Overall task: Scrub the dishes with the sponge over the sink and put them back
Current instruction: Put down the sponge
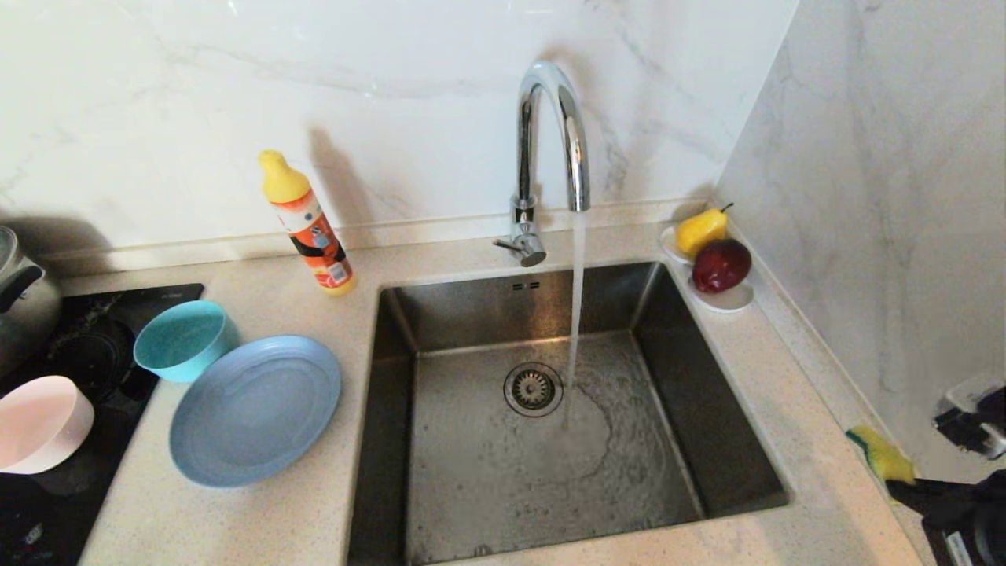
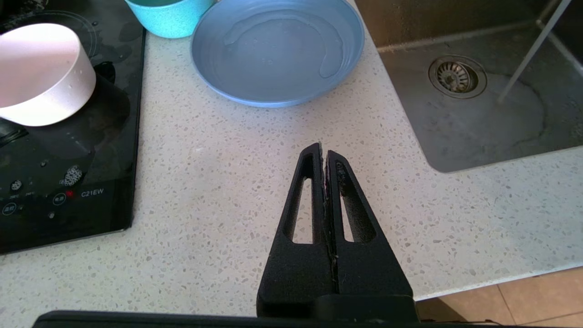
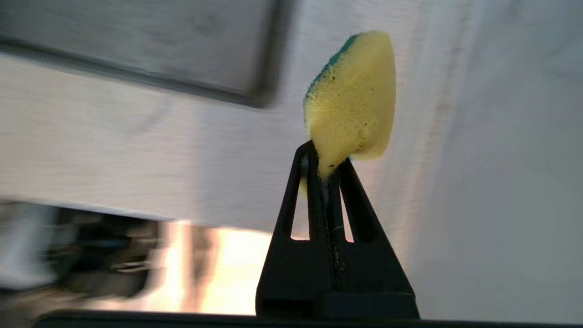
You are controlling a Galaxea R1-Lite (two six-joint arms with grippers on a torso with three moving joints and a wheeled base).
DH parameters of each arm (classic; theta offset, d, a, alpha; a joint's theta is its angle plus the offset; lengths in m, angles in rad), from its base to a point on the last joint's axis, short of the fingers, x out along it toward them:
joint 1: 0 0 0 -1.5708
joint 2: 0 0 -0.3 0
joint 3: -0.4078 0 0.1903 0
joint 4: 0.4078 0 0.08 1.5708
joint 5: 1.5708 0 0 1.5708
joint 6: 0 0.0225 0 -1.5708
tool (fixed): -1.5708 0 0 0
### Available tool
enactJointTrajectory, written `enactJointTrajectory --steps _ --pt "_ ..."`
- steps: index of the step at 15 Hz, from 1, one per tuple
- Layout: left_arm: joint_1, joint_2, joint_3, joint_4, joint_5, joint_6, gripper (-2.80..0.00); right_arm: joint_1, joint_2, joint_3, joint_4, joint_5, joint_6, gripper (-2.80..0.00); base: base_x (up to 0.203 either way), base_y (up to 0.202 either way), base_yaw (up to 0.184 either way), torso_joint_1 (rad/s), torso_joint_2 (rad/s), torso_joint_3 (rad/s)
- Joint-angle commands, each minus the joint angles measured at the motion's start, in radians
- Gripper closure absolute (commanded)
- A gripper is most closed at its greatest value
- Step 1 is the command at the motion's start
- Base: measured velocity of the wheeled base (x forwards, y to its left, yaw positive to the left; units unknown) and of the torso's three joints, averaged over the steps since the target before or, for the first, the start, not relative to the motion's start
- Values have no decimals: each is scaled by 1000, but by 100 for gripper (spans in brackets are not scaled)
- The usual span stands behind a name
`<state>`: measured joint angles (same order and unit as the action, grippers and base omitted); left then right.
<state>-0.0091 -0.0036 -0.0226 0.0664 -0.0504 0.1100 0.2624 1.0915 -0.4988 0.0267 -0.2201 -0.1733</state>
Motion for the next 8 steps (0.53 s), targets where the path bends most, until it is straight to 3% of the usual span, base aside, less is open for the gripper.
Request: enactJointTrajectory --steps 1,3,8 --pt "0 2 1 1 0 2 0 10 70 73 -91 -45 -66 0 0 0 0 0 0 0" --pt "0 2 0 1 0 0 0 14 124 89 -140 -51 -74 0 0 0 0 0 0 0" --pt "0 2 1 1 0 0 0 8 314 195 -474 -52 -195 0 0 0 0 0 0 0"
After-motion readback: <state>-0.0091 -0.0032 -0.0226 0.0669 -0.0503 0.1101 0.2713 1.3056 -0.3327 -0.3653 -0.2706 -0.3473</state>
